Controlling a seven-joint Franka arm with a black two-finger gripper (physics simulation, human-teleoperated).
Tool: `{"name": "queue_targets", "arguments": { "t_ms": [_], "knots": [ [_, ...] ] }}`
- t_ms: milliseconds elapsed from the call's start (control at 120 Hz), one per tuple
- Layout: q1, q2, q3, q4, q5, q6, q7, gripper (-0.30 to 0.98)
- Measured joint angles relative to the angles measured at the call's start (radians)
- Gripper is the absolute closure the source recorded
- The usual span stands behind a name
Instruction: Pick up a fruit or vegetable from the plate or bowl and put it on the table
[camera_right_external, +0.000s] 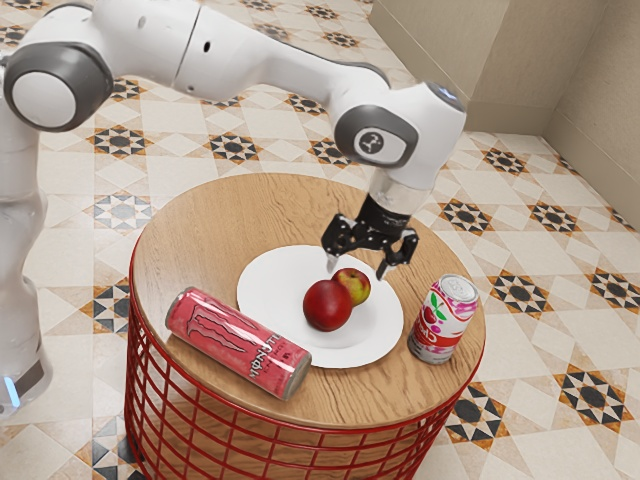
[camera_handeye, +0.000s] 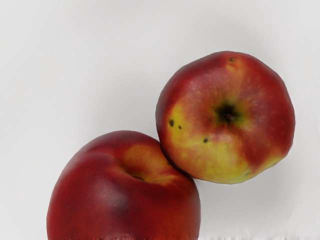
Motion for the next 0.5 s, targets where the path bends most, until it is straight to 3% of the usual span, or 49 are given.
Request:
{"name": "queue_targets", "arguments": {
  "t_ms": [500],
  "knots": [
    [-0.02, -0.096, 0.002, -0.218, -0.007, 0.18, 0.188, 0.0]
  ]
}}
